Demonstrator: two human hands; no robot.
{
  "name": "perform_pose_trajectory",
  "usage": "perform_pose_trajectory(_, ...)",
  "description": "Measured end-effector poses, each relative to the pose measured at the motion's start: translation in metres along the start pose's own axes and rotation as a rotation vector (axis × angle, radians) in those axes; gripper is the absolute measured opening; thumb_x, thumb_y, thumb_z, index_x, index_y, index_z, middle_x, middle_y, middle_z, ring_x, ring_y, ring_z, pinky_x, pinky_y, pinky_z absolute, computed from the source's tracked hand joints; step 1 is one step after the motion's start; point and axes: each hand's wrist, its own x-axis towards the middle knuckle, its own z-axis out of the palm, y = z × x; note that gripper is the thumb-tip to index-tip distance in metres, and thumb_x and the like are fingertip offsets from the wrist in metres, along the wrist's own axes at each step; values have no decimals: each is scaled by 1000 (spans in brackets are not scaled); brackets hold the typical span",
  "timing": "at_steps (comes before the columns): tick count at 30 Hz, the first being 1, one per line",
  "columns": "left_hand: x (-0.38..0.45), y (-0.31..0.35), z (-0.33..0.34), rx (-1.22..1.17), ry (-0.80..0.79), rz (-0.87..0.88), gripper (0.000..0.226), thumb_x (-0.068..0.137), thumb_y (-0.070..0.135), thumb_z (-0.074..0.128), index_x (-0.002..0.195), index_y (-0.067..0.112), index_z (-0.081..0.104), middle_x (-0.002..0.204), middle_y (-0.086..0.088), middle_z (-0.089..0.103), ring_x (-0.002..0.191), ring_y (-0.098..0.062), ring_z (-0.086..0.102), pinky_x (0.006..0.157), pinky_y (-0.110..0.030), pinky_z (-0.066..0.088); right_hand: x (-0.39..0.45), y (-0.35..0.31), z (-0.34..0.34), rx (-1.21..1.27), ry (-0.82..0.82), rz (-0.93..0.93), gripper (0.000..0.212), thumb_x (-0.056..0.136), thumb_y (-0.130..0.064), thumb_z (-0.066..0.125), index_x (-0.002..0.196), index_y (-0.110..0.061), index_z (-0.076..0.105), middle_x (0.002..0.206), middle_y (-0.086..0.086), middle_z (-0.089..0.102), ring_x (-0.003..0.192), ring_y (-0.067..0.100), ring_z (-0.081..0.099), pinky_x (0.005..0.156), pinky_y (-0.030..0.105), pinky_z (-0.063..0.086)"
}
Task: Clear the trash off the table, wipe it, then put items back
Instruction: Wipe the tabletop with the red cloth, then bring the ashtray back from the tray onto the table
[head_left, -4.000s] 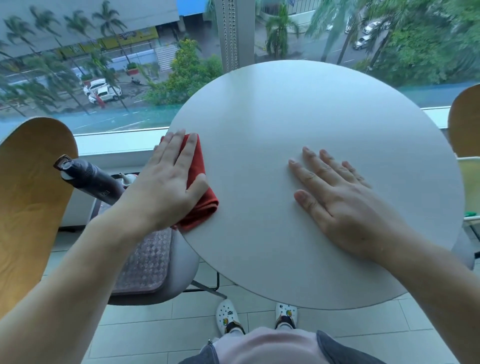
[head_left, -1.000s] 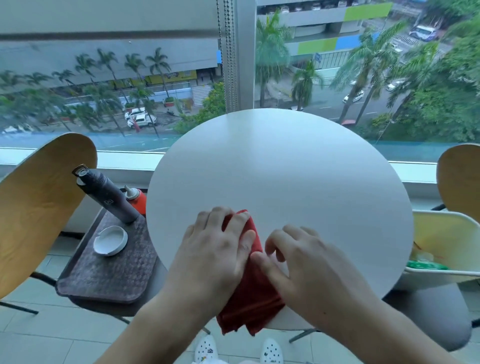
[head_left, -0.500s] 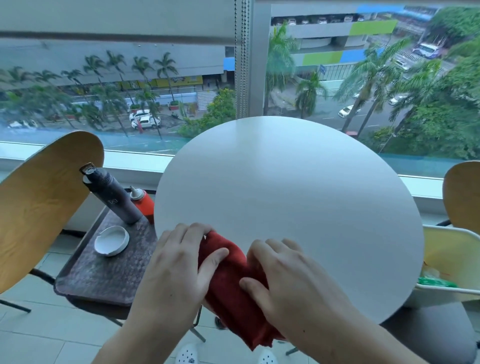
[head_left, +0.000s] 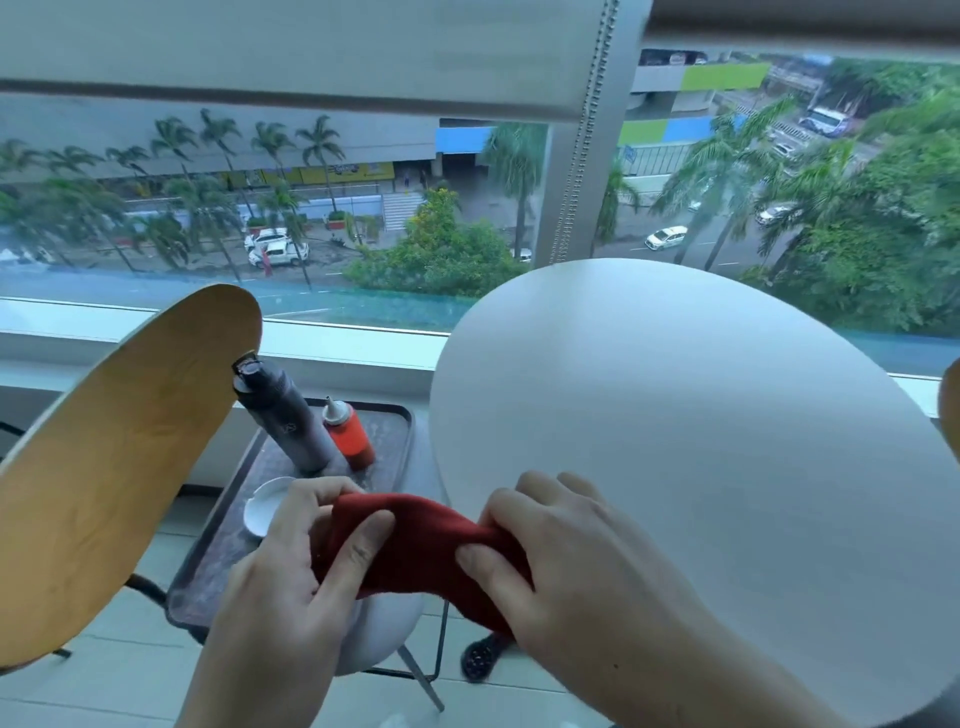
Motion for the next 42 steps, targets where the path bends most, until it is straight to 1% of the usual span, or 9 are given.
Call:
perform_pose_trajectory(4,20,-35,-38,-16,37,24,41,85,67,60,113,36,59,92,21,76,81,1,72,77,-24,53,23,-37,13,32,36,4,33,98,-60,36,98,-30,50,100,-11,53,103,10,41,91,29,40)
perform_pose_trajectory(8,36,-59,-67,2,42,16,21,87,47,62,106,37,59,85,22,74,78,2,70,69,-20,51,44,-67,35,36,28,-4,33,99,-59,35,92,-28,43,97,-9,58,99,13,44,86,34,42)
perform_pose_trajectory(17,69,-125,-112,-32,-36,-45,12,93,40,60,103,33,59,87,20,72,85,1,68,66,-5,45,103,-104,99,88,-13,73,33,98,-59,42,90,-27,40,91,-5,60,87,21,57,79,41,46)
perform_pose_trajectory(21,81,-160,-113,-65,-75,-115,7,97,37,60,104,37,59,92,13,73,88,-4,69,75,-16,52,131,-101,135,161,-95,156,31,97,-56,47,90,-26,46,84,-6,61,82,19,58,76,40,50)
perform_pose_trajectory(24,89,-192,-111,-63,-116,-181,13,99,39,60,108,30,58,94,13,71,92,-7,69,81,-31,57,150,-91,166,267,-172,220,23,96,-52,53,92,-29,52,80,-7,63,77,14,60,74,38,53)
perform_pose_trajectory(31,98,-272,-97,-81,-172,-318,17,101,37,58,118,38,55,106,11,72,103,-6,68,94,-38,56,181,-63,229,493,-288,341,7,94,-29,66,91,-33,62,74,-4,69,50,9,62,58,25,52)
perform_pose_trajectory(34,96,-307,-89,-69,-198,-377,26,100,37,57,125,44,52,117,15,69,115,-5,63,102,-42,52,190,-52,256,511,-338,378,12,93,-23,66,93,-34,67,79,-7,73,55,10,66,59,21,53)
perform_pose_trajectory(37,92,-334,-80,-41,-200,-432,32,98,35,56,127,47,50,127,18,64,126,-4,56,109,-43,46,194,-45,284,516,-357,419,15,93,-19,66,98,-32,70,83,-9,73,60,7,66,52,10,43)
perform_pose_trajectory(42,88,-366,-66,-25,-227,-518,36,99,25,58,133,36,53,130,7,65,127,-4,56,112,-40,45,196,-36,323,499,-384,475,15,93,-17,67,100,-30,71,86,-5,72,62,6,66,48,7,39)
